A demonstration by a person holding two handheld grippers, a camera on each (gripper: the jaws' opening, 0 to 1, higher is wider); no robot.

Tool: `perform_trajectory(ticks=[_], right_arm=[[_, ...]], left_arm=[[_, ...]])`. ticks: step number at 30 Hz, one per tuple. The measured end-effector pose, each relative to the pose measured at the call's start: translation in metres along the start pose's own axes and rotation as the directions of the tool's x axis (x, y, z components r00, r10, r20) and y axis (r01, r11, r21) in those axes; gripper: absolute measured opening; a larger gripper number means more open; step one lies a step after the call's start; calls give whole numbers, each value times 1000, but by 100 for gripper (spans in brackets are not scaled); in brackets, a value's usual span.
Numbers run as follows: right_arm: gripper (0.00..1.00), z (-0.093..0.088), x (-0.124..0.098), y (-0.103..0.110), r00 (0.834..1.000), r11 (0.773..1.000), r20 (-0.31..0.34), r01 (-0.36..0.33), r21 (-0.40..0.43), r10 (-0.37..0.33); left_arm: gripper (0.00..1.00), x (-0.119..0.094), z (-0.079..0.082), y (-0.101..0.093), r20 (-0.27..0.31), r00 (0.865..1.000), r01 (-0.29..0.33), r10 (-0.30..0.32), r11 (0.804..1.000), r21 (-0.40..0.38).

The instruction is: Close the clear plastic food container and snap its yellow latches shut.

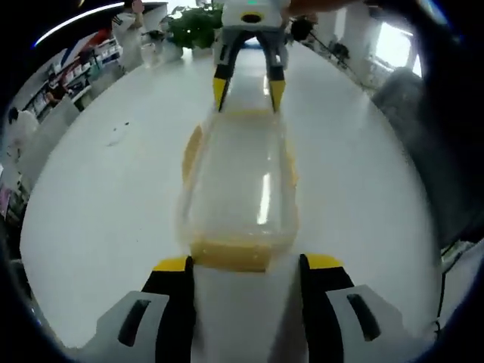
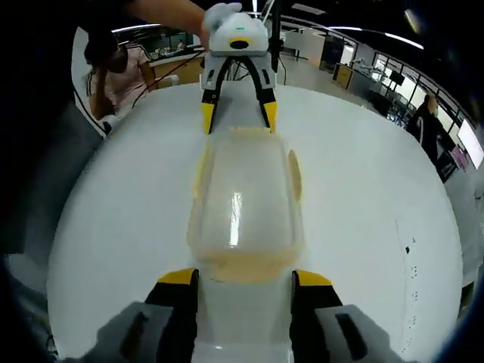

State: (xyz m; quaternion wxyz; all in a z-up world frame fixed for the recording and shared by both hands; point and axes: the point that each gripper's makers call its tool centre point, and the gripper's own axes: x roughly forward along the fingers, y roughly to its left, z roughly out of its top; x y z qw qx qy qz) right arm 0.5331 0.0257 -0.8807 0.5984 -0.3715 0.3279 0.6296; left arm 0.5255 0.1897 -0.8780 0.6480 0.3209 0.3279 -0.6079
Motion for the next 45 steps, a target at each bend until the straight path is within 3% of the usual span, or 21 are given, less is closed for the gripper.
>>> perform_trajectory(ticks=[2,5,6,7,12,20,22,23,24,33,39,45], right_arm=[[37,6,1,2,1000,999,11,-23,-32,23],[37,5,6,-3,1000,999,-12,-14,-39,14],[38,-1,10,-2,999,998,-46,-29,-53,27],[38,-2,7,2,997,998,-50,-58,-11,58],[37,-1,8,-2,999,999,-34,-35,7,35],[37,2,9,-2,996,999,-88,-34,-2,33],[36,1,9,-1,995,999,-89,-37,-3,37],[36,2,9,-2,996,999,-85,-39,-12,38],[36,2,10,-2,995,999,-91,-41,-8,40],[35,0,9,-3,995,999,-91,-35,4,35],[35,8,0,-6,996,1000,-91,-23,-11,22],[35,19,-18,-8,996,999,-88,-22,-32,19]], left_arm=[[49,1,1,0,0,1000,8,-8,1000,-3],[45,2,3,2,12,1000,9,-9,1000,20],[43,2,3,2,16,1000,15,-16,1000,19],[43,1,2,2,16,1000,16,-16,1000,21],[42,2,1,4,26,1000,14,-14,1000,12],[42,4,1,6,1,1000,17,-17,1000,23],[35,4,1,7,-8,1000,16,-16,1000,4],[36,4,-6,6,-43,999,27,-27,1000,-15],[36,9,-2,7,-36,999,30,-29,999,24],[35,15,-2,9,-74,997,25,-25,1000,-7],[35,5,1,9,-92,996,13,-16,999,-32],[35,-17,16,12,-82,997,-6,2,999,-41]])
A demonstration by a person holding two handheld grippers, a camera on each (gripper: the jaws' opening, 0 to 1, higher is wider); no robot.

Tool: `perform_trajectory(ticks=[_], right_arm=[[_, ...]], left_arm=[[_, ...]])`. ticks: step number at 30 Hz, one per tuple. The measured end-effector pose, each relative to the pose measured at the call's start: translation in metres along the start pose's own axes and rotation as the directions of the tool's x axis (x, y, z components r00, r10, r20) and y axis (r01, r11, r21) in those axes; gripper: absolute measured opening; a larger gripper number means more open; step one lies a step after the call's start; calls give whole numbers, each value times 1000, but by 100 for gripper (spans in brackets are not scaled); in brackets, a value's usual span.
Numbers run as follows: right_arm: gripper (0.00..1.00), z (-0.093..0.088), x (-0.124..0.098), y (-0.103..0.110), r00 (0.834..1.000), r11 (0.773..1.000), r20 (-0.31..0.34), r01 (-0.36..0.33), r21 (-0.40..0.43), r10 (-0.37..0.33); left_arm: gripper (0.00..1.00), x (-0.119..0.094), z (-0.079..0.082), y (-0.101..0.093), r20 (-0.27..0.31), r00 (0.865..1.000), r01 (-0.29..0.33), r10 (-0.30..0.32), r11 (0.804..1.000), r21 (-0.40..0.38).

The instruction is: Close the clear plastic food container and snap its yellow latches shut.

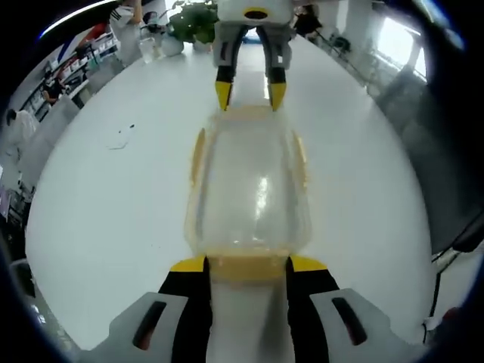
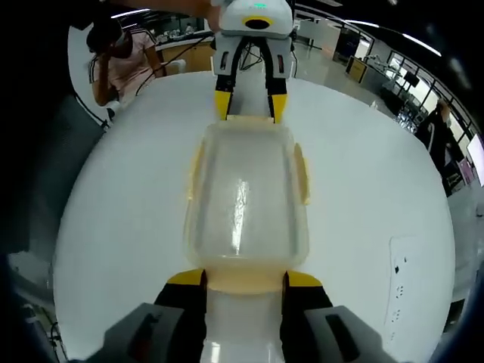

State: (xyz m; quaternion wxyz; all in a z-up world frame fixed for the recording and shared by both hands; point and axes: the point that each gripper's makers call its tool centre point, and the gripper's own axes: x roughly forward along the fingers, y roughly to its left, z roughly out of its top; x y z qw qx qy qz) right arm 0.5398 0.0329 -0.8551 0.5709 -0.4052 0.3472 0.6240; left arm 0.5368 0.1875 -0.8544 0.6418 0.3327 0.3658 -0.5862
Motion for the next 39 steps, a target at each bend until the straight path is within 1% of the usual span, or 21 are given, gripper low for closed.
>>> perform_trajectory(ticks=[3,6,9,13,15,19,23,30,35,39], right_arm=[[35,4,-13,-1,1000,1000,4,2,-7,-2],[35,10,-30,-3,1000,1000,8,9,-11,-9],[35,13,-45,-6,1000,1000,8,21,-18,-21],[35,15,-56,-6,999,999,16,32,-16,-32],[35,15,-58,-6,999,998,13,47,-31,-46],[35,16,-60,-8,999,999,19,47,-25,-47],[35,11,-57,-9,999,999,15,40,-19,-40],[35,-2,-61,-8,999,999,15,41,-13,-41],[35,-10,-67,-3,999,999,11,44,-7,-44],[35,-21,-72,-6,999,999,4,51,-8,-51]], left_arm=[[35,-12,8,-1,1,1000,-7,7,1000,6],[35,-25,19,2,0,1000,-19,19,1000,16],[35,-38,30,3,14,999,-38,38,999,17],[35,-46,38,3,28,998,-52,52,999,15],[35,-46,39,2,24,998,-55,54,998,16],[35,-46,37,3,18,998,-59,59,998,19],[35,-43,40,5,21,998,-60,60,998,5],[35,-37,50,4,23,998,-64,64,998,3],[35,-32,60,2,26,998,-63,62,998,13],[35,-27,69,2,37,997,-69,69,998,11]])
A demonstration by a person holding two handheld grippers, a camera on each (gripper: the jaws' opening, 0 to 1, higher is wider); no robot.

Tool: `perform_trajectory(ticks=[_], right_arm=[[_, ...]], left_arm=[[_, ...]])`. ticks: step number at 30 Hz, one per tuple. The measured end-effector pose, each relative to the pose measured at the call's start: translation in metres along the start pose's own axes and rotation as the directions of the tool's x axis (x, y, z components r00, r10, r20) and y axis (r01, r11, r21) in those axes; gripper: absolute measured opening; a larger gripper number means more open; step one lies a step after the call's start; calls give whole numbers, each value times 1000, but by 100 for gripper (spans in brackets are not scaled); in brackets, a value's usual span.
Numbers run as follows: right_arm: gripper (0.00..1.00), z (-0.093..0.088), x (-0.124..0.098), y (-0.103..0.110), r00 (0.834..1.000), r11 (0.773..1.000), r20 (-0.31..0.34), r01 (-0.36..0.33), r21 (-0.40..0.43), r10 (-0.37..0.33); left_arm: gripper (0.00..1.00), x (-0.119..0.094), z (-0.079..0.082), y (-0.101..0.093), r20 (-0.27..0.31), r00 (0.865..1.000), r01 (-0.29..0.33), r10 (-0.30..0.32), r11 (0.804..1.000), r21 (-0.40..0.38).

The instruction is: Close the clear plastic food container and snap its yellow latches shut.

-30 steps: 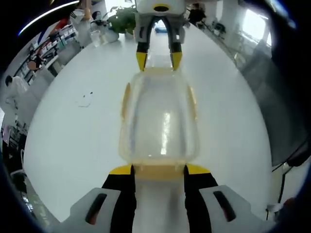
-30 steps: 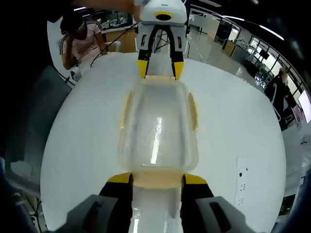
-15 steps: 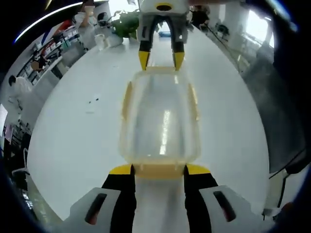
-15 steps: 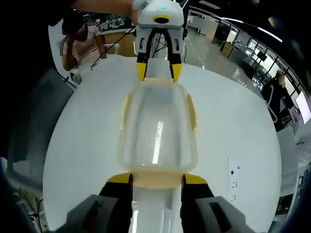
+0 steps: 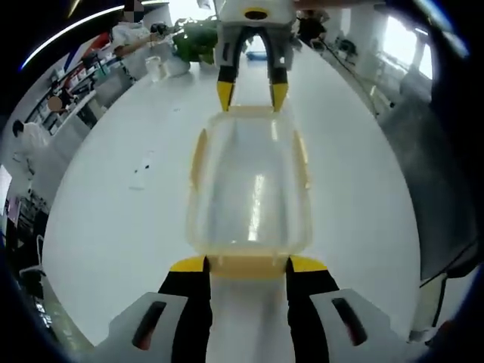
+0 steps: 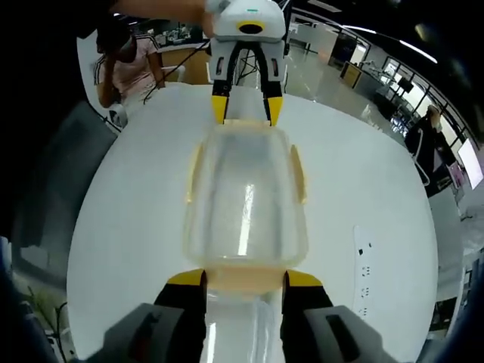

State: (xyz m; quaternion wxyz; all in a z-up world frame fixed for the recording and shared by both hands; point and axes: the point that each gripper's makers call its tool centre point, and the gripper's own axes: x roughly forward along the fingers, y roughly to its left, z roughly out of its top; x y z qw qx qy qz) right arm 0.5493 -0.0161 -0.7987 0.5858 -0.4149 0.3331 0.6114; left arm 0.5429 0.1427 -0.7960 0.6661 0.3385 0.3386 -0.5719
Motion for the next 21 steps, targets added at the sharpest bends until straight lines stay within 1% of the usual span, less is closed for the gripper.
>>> perform_trajectory(ticks=[6,12,16,21], right_arm=[[35,-15,-9,7,1000,1000,-10,9,2,-9],[35,-36,-18,13,1000,1000,-20,10,20,-10],[36,-46,-23,14,999,999,-28,17,34,-16],[36,-54,-29,15,999,999,-34,24,42,-23]], left_arm=[[35,11,16,-4,14,1000,-1,1,1000,0],[35,22,34,-7,23,1000,20,-20,1000,10],[35,31,44,-6,16,1000,25,-25,999,24],[35,37,51,-5,16,1000,23,-24,999,33]])
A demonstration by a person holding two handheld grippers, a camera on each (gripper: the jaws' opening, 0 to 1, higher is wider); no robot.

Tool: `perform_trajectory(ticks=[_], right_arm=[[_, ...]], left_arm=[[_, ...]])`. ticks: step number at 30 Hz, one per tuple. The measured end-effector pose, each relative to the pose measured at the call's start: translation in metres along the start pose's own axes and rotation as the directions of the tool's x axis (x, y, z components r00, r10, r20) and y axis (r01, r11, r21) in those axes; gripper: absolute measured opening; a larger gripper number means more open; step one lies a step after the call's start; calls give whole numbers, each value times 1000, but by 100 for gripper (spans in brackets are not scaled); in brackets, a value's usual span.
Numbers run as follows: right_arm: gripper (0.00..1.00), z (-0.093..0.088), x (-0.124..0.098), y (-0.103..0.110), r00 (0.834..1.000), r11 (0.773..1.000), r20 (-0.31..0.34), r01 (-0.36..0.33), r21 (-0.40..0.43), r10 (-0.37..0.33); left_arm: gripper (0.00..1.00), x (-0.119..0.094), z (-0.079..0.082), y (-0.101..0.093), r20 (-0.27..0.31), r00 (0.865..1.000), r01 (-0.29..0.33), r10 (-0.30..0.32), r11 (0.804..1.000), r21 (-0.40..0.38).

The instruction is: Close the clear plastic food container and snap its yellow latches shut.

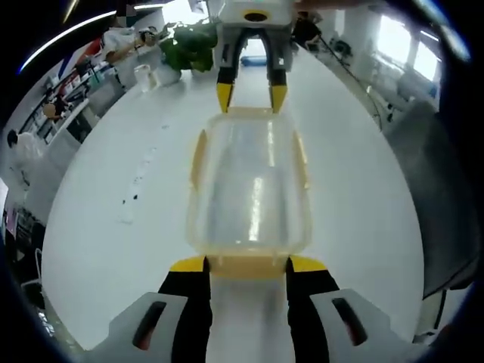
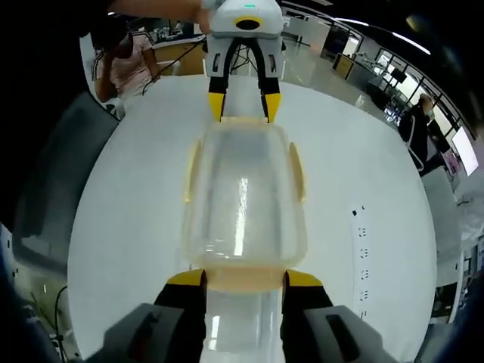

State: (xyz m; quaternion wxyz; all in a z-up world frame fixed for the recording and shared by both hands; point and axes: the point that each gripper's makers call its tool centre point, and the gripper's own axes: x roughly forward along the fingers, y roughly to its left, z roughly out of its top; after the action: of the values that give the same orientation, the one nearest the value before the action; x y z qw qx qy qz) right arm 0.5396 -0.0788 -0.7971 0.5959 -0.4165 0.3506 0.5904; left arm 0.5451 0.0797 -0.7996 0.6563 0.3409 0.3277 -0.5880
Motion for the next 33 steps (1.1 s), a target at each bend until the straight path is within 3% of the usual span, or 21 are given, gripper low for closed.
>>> perform_trajectory(ticks=[33], right_arm=[[36,-48,-15,7,998,999,-52,-22,39,24]], left_arm=[[35,38,37,-3,3,1000,15,-15,1000,9]])
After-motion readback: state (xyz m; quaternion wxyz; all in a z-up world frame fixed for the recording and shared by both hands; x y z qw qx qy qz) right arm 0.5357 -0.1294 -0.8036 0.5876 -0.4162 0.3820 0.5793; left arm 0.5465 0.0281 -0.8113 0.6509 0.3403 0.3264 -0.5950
